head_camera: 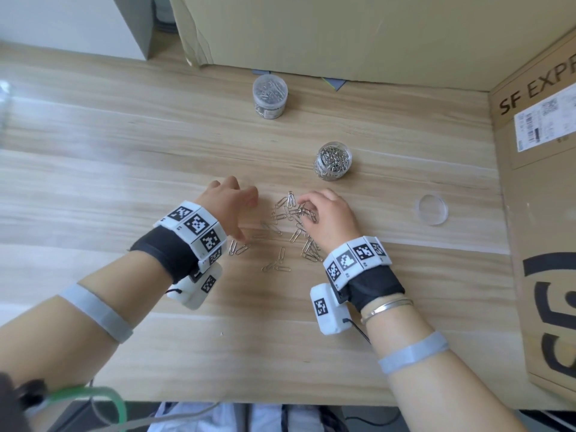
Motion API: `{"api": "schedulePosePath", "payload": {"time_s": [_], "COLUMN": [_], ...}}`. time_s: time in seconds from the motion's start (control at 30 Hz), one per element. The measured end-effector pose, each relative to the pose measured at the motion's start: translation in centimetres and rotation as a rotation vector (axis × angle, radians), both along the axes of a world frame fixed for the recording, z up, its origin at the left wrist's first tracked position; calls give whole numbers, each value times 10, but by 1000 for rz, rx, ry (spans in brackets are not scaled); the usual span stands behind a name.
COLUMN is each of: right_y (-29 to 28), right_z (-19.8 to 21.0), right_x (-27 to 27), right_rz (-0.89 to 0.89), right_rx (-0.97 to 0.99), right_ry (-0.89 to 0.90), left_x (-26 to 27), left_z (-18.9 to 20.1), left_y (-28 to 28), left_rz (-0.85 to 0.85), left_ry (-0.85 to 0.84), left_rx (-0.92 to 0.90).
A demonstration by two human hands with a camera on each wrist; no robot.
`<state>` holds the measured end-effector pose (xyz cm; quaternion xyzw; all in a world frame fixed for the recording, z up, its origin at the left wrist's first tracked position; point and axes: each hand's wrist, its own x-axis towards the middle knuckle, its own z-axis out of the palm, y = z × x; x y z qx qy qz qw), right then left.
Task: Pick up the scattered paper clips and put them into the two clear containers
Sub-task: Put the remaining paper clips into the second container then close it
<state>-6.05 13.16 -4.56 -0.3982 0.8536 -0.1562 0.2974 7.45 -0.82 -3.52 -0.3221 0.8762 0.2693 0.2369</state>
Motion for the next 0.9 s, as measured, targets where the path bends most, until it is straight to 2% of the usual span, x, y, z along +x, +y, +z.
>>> {"api": "schedulePosePath", "payload": {"time_s": [0.13, 0.4, 0.63, 0.73, 0.83, 0.9], "right_y": [-3, 1, 3, 7, 13, 15], "right_z": [3, 2, -1, 3, 6, 5], "right_x": [13, 31, 16, 9, 9, 10], "right_rz": [62, 205, -12, -16, 31, 41], "right_rx": [47, 198, 98, 139, 229, 251], "right_ry": [44, 108, 235, 199, 192, 200], "left_x": [4, -4, -9, -5, -6, -10], "left_z": [0, -12, -12, -5, -5, -8], "left_y": [4, 15, 19, 22, 32, 37], "left_rz": [-52, 41, 89, -27, -179, -181], "left_ry": [-18, 89, 130, 83, 16, 26], "left_rx": [-24, 17, 28, 28, -120, -171]}}
